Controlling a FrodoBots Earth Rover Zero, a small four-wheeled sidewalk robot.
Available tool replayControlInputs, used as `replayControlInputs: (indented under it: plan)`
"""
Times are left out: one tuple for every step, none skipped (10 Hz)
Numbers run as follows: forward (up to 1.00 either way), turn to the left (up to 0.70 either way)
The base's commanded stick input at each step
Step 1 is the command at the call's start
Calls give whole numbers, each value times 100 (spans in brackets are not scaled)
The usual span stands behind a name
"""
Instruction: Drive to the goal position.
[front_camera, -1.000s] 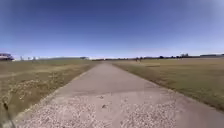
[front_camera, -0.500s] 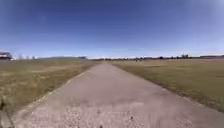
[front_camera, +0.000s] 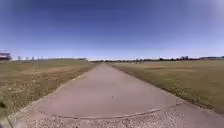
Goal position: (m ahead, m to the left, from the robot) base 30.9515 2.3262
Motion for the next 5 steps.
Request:
replayControlInputs:
  plan:
    - [100,0]
    - [100,0]
    - [100,0]
    - [100,0]
    - [100,0]
